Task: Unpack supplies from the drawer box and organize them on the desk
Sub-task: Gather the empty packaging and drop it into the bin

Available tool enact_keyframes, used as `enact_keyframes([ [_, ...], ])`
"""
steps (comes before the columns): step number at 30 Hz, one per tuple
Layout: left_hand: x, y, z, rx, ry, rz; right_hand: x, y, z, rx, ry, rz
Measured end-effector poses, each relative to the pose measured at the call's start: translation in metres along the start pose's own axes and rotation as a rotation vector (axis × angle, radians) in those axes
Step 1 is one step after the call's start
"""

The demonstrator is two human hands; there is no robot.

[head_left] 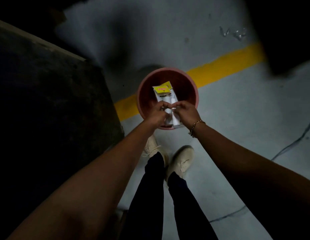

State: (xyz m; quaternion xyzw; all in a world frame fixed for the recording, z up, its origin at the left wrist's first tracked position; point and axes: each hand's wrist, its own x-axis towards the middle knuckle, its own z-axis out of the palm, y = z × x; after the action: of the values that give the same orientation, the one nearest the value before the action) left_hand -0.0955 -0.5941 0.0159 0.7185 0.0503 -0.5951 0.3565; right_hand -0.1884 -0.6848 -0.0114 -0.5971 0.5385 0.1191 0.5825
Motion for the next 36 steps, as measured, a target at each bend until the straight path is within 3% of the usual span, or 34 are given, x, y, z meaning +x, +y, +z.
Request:
enact_keyframes([
  [10, 0.022, -0.003, -0.011, -0.029, -0.002, -0.008, 0.025, -0.006, 0.003, -0.114, 0.008, 0.001],
  [13, -0.01, 0.007, -0.014, -0.1, 0.048, -0.007, -0.002, -0.021, -0.01, -0.193, -0.004, -0.05],
  [20, -0.125, 0.037, -0.02, 0.041, 0.161, 0.023, -0.105, -0.079, -0.055, -0.273, 0.004, -0.064],
  [25, -0.25, 0.067, -0.035, -0.028, 0.289, 0.199, -0.212, -0.158, -0.058, -0.216, -0.072, -0.276],
  [30, -0.387, 0.074, -0.074, 0.142, 0.475, 0.641, -0.321, -0.237, -0.02, -0.087, -0.221, -0.54],
  [34, -0.469, 0.058, -0.135, 0.205, 0.692, 0.857, -0.387, -0.275, 0.034, -0.189, -0.358, -0.68],
  [36, -0.496, 0.042, -0.179, 0.223, 0.872, 0.861, -0.412, -0.285, 0.068, -0.355, -0.402, -0.784],
])
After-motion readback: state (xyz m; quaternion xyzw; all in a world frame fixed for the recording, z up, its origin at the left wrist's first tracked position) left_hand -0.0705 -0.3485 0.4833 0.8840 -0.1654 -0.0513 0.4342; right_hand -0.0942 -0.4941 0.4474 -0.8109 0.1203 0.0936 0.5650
